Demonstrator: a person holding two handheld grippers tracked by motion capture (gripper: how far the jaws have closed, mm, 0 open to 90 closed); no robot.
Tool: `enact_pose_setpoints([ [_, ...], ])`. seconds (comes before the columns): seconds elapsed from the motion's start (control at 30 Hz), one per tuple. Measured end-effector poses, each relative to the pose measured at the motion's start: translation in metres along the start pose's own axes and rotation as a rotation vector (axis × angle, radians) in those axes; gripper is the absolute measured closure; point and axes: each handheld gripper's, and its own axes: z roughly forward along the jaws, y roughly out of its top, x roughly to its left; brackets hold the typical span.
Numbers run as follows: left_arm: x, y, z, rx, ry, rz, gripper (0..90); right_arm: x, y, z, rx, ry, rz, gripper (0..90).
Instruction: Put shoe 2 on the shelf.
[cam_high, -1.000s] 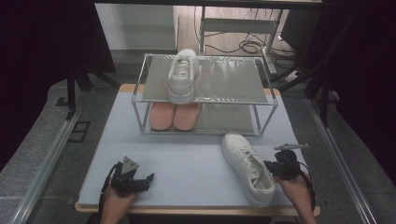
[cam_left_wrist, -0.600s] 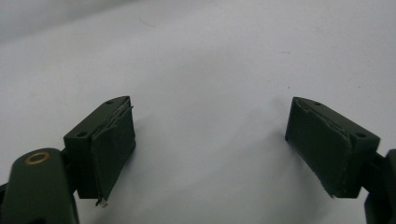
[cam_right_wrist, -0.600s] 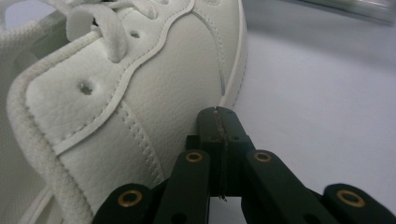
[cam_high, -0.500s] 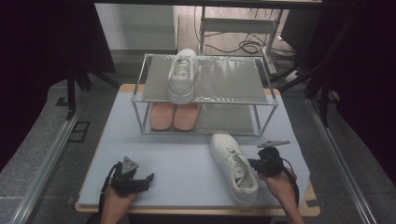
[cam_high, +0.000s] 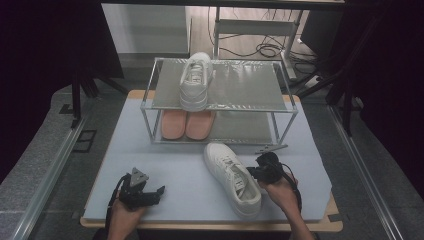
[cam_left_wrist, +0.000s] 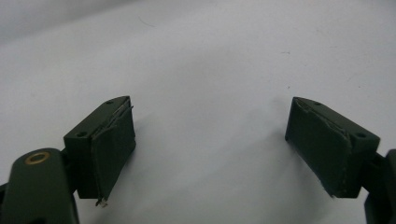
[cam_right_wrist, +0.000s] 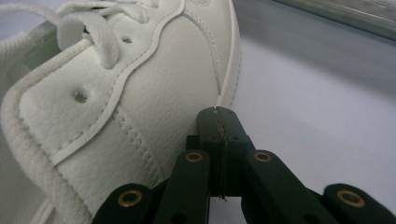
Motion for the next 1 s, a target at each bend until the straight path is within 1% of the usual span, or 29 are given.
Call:
enact_pose_setpoints([
  [0.2, 0.000, 0.000, 0.000, 0.001, 0.000, 0.001, 15.6, 0.005, 0.012, 0.011, 0.014, 0.049, -0.014, 90.0],
  [0.3, 0.000, 0.000, 0.000, -0.005, 0.000, -0.006, 15.7, 0.006, 0.017, 0.017, 0.020, 0.077, -0.018, 90.0],
  [0.43, 0.000, 0.000, 0.000, -0.001, 0.000, -0.002, 15.7, 0.008, 0.026, 0.025, 0.029, 0.109, -0.017, 90.0],
  [0.6, 0.000, 0.000, 0.000, -0.001, 0.000, -0.002, 15.7, 0.013, 0.037, 0.034, 0.045, 0.138, -0.045, 90.0],
  [0.7, 0.000, 0.000, 0.000, -0.001, 0.000, -0.002, 15.6, 0.017, 0.042, 0.038, 0.051, 0.141, -0.072, 90.0],
  [0.77, 0.000, 0.000, 0.000, -0.002, 0.000, -0.002, 15.7, 0.020, 0.044, 0.038, 0.055, 0.123, -0.100, 90.0],
  [0.8, 0.000, 0.000, 0.000, -0.002, 0.001, 0.000, 15.7, 0.020, 0.044, 0.036, 0.050, 0.122, -0.105, 90.0],
  [0.87, 0.000, 0.000, 0.000, -0.001, 0.000, -0.001, 15.7, 0.020, 0.044, 0.030, 0.038, 0.122, -0.107, 90.0],
  [0.93, 0.000, 0.000, 0.000, -0.001, 0.000, -0.001, 15.7, 0.020, 0.044, 0.022, 0.030, 0.102, -0.125, 89.9],
  [1.0, 0.000, 0.000, 0.000, -0.001, 0.000, -0.001, 15.7, 0.020, 0.043, 0.012, 0.022, 0.088, -0.136, 87.6],
])
